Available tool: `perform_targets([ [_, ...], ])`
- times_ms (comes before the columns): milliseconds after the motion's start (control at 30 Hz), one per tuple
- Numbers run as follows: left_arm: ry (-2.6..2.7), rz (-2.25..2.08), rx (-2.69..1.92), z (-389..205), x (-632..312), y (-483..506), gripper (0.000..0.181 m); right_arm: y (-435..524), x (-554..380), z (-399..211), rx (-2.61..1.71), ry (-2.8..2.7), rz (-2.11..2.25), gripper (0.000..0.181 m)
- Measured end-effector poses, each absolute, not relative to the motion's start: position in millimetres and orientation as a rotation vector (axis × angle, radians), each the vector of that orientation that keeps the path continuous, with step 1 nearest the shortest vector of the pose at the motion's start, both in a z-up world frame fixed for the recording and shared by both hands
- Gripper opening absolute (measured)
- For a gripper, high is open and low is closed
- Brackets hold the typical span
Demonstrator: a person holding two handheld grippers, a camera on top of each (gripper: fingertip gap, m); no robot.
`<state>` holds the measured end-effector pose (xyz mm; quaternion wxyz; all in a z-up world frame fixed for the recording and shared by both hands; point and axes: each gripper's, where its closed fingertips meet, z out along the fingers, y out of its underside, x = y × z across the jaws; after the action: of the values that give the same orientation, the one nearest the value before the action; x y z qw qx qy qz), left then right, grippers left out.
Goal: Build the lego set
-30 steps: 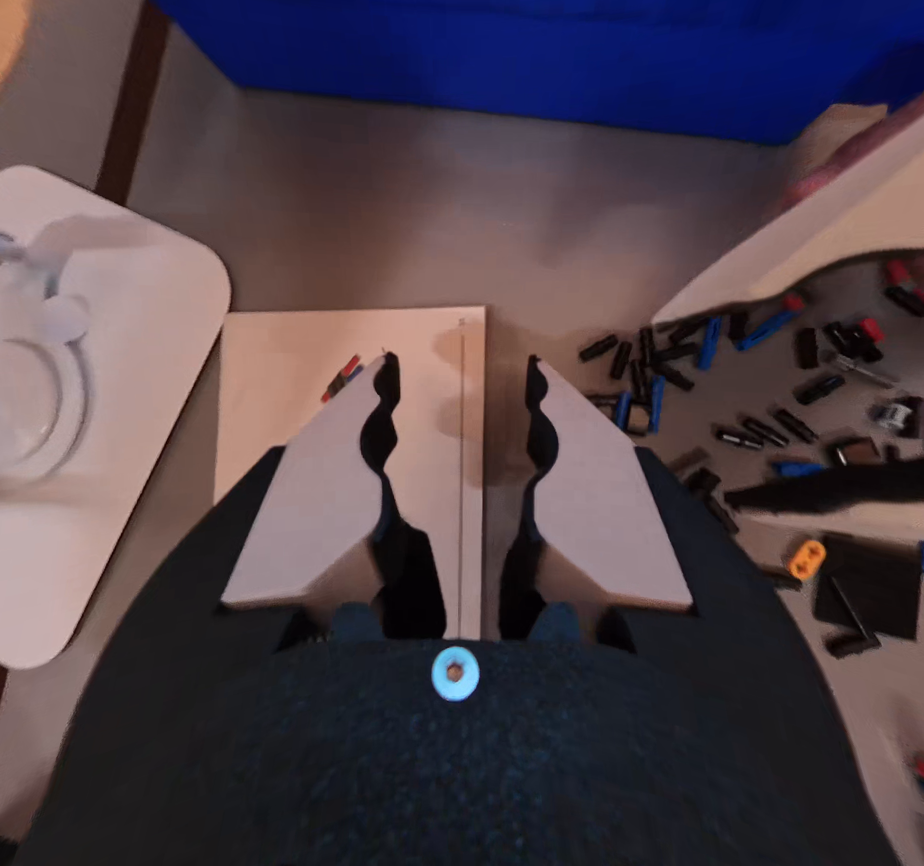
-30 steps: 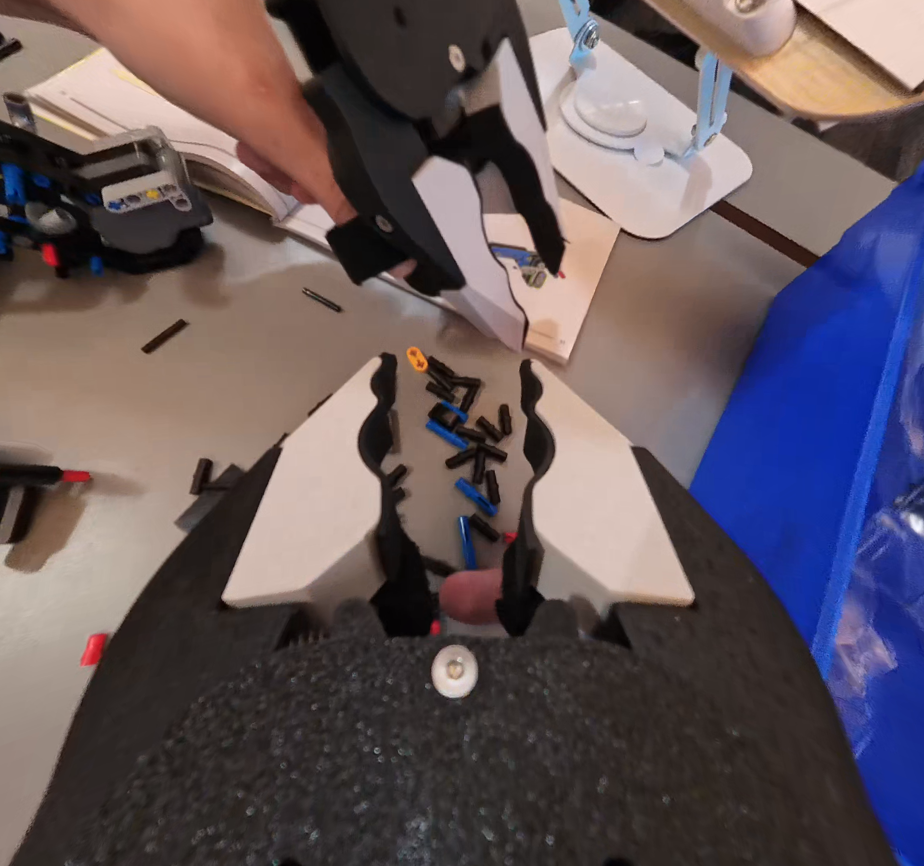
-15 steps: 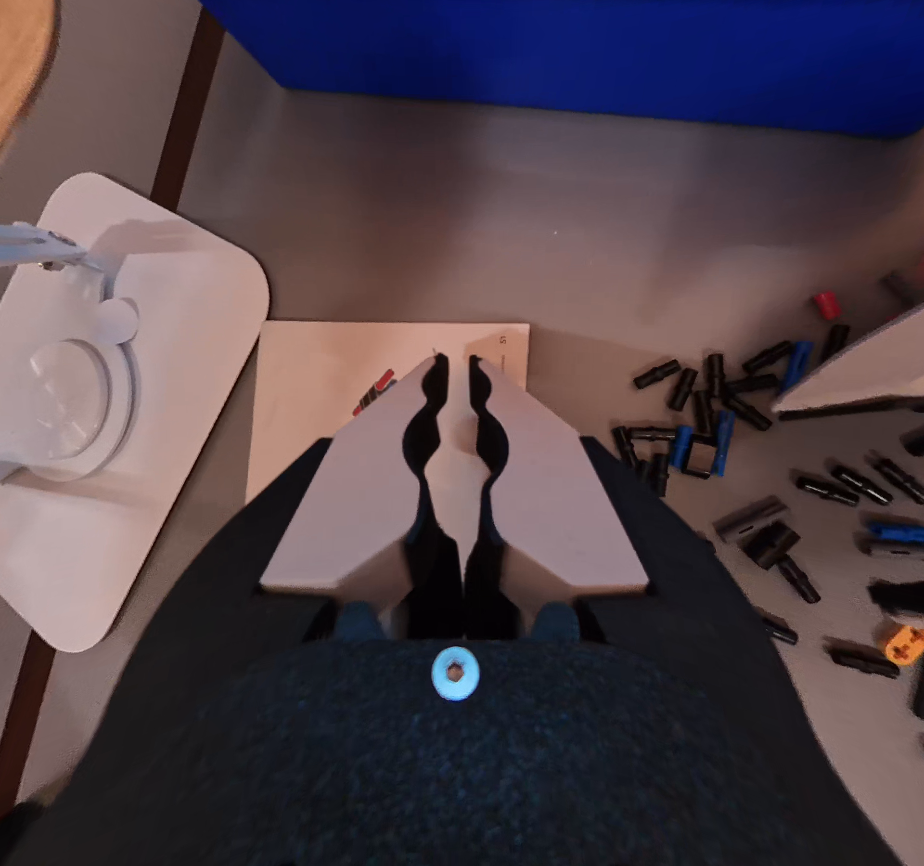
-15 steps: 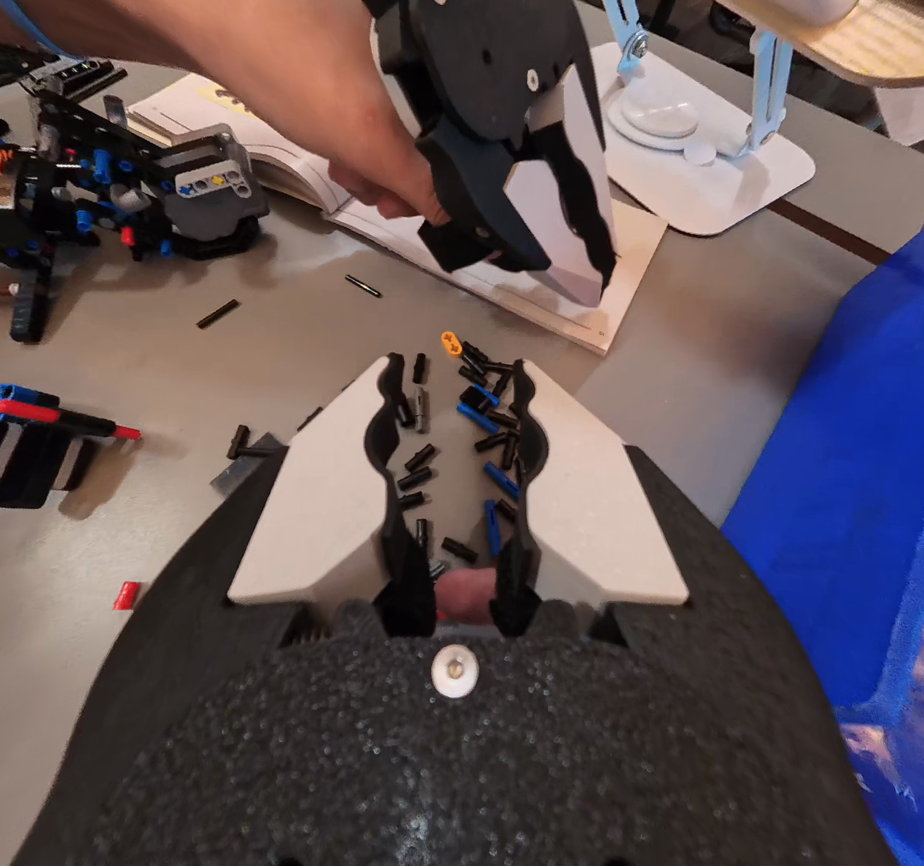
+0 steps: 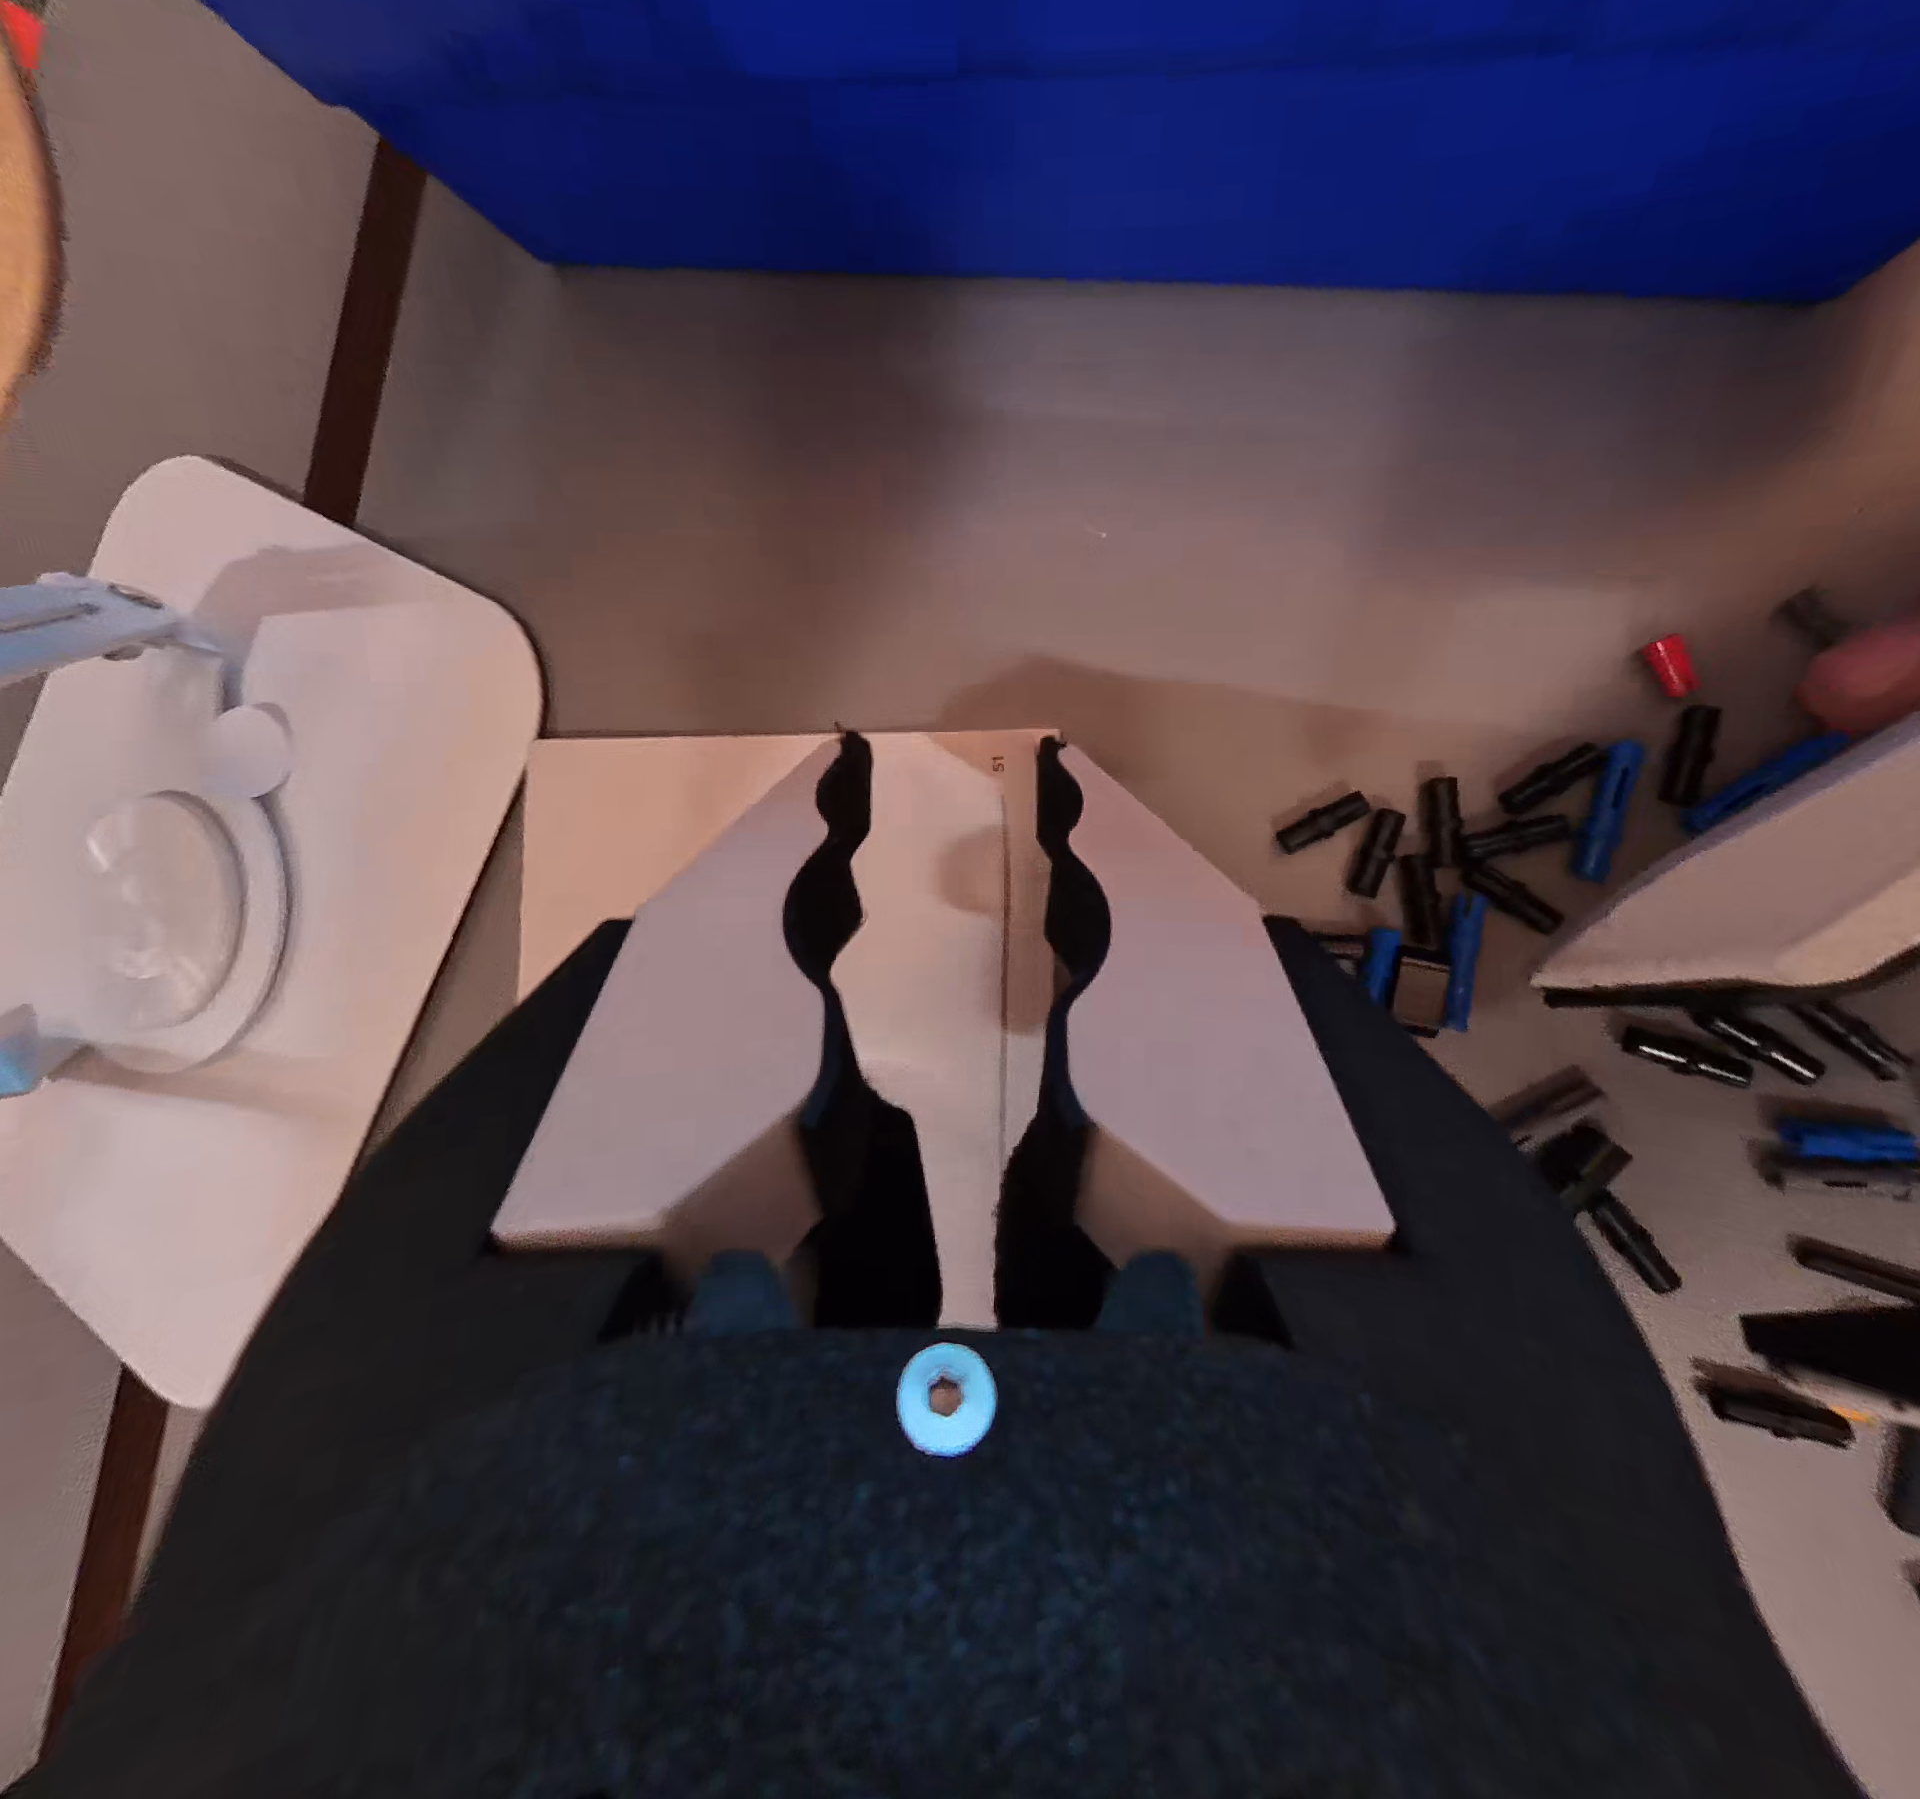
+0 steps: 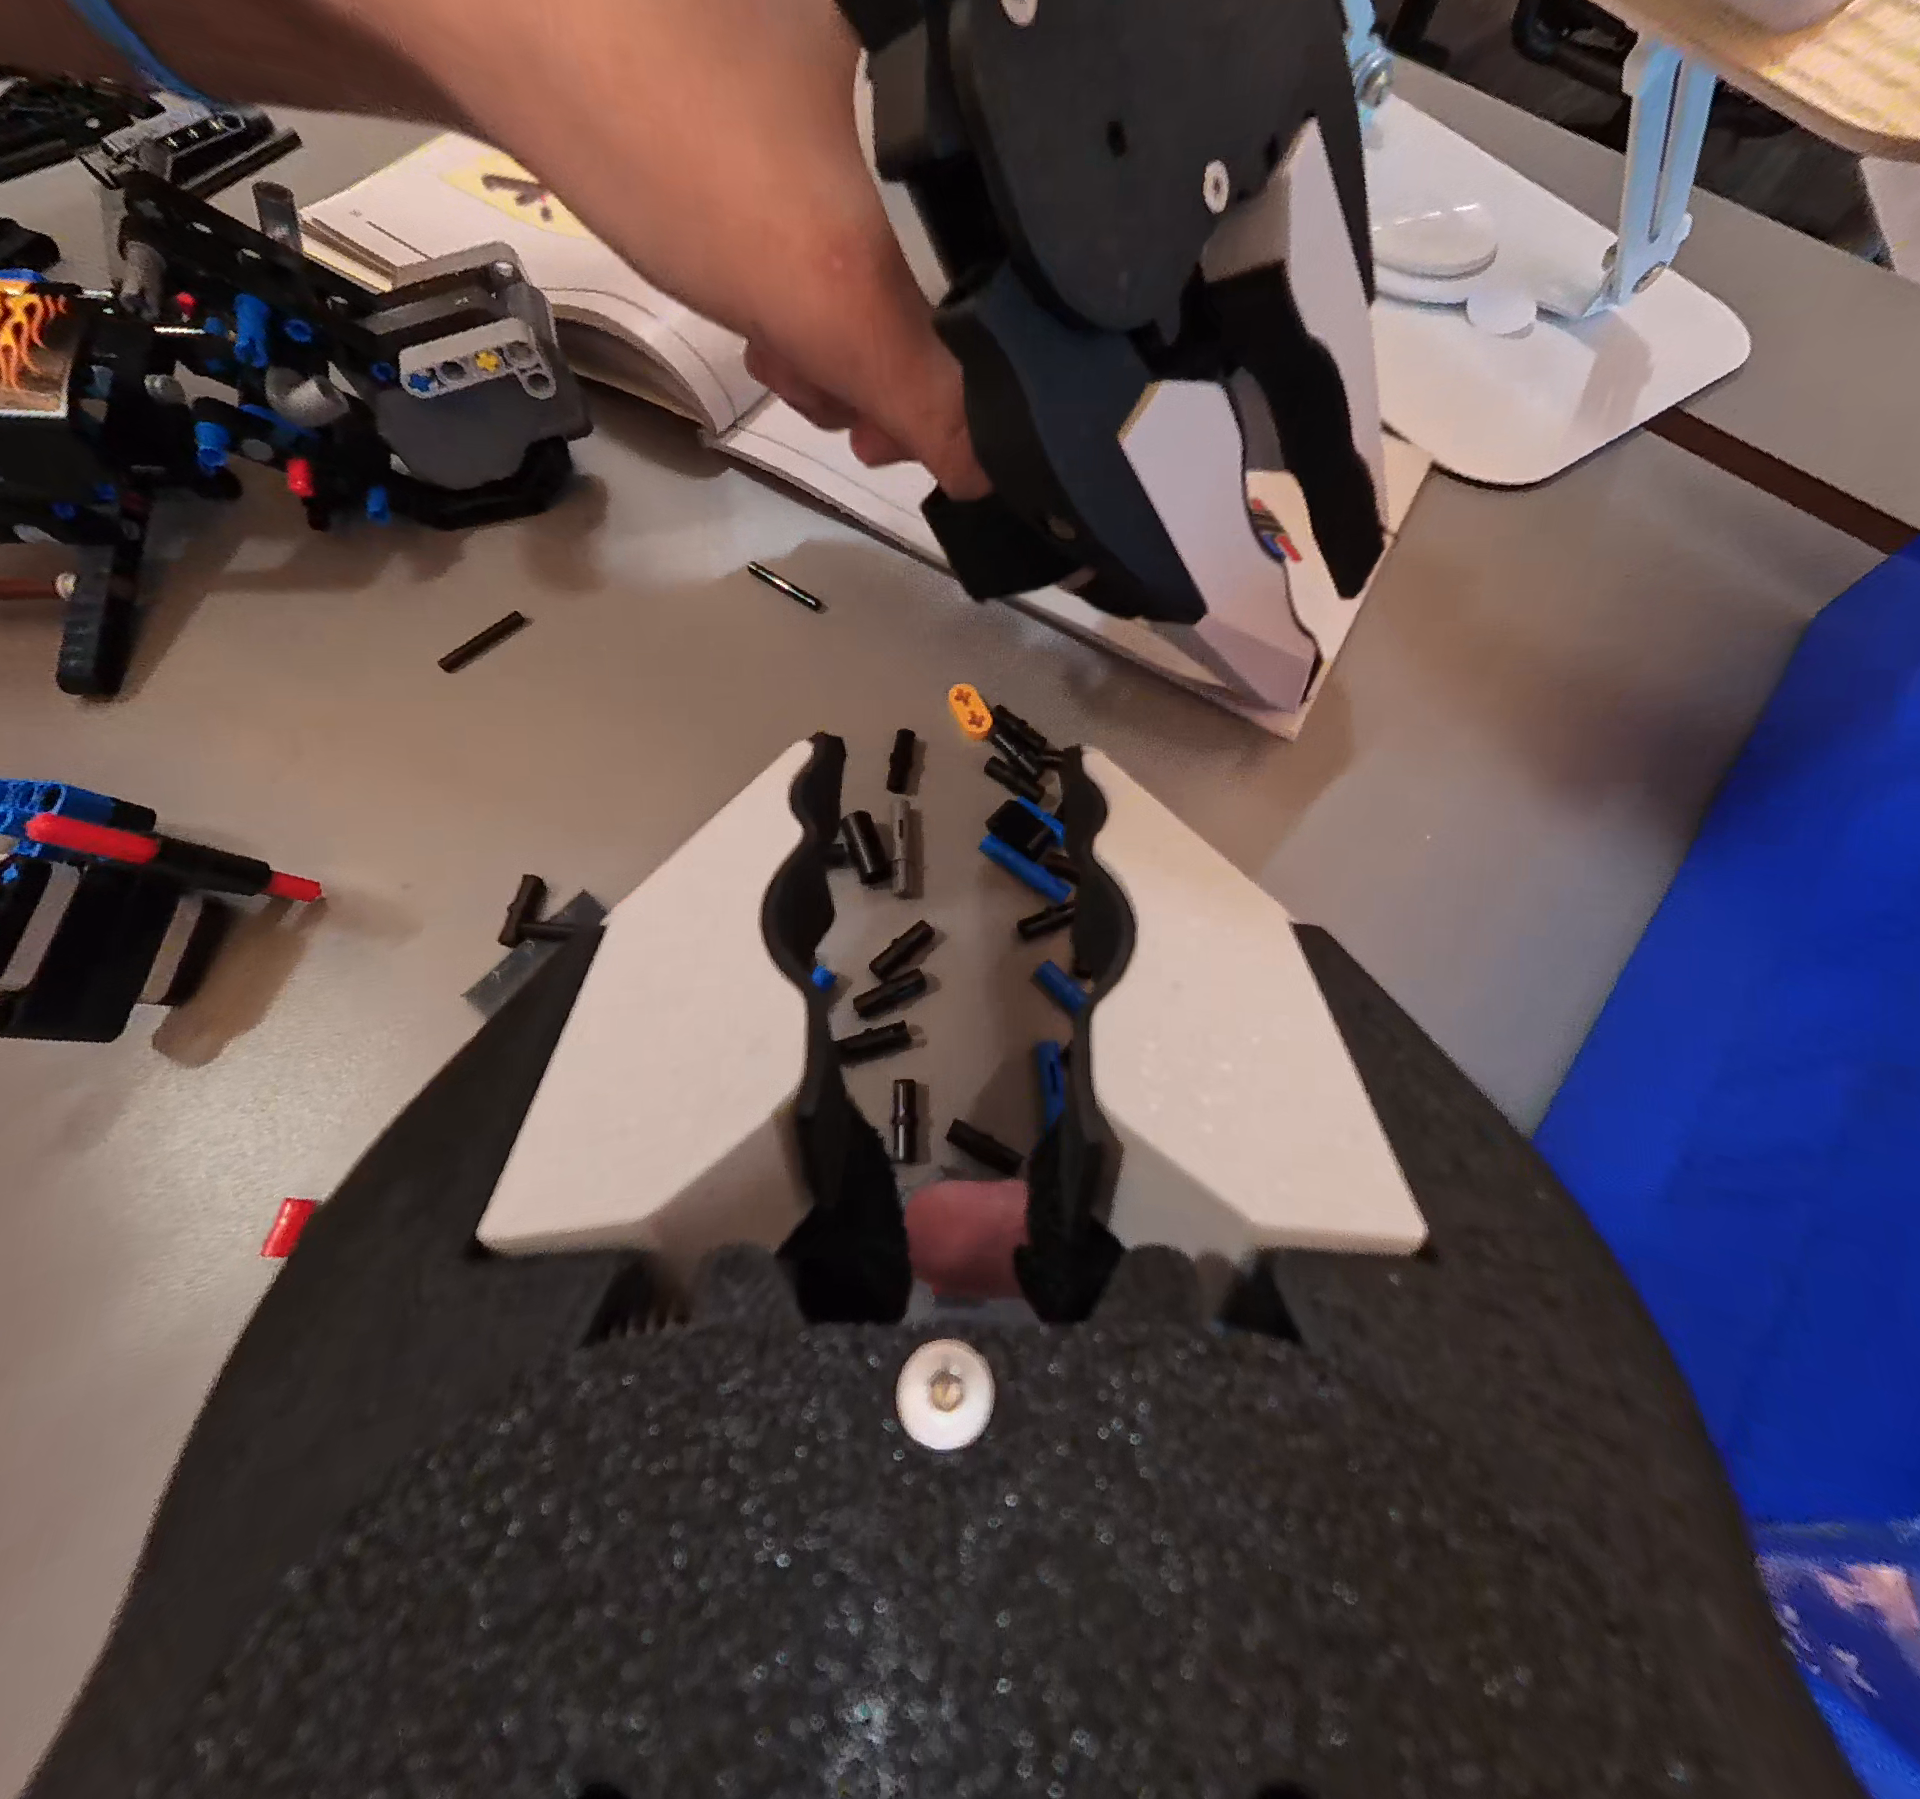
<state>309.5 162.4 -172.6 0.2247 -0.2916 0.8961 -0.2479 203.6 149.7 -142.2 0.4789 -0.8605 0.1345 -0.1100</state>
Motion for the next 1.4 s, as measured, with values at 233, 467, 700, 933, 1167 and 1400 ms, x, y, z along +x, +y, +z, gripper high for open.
perform_targets([
  [233,2.444,-0.670,-0.850,-170,309,176,0.006,151,202,-144,-2.102,0.323,-0.259,0.041],
  [467,2.506,-0.713,-0.934,-184,306,180,0.000,151,203,-147,-2.107,0.330,-0.252,0.041],
  [700,2.528,-0.835,-0.867,-179,302,160,0.032,151,204,-146,-2.104,0.330,-0.254,0.041],
  [933,2.472,-0.776,-0.862,-180,311,162,0.033,150,203,-145,-2.103,0.328,-0.253,0.040],
  [1167,2.494,-0.827,-0.909,-175,301,159,0.000,151,200,-144,-2.104,0.309,-0.256,0.040],
  [1400,2.508,-0.905,-1.005,-167,299,164,0.000,151,206,-147,-2.097,0.352,-0.256,0.039],
])
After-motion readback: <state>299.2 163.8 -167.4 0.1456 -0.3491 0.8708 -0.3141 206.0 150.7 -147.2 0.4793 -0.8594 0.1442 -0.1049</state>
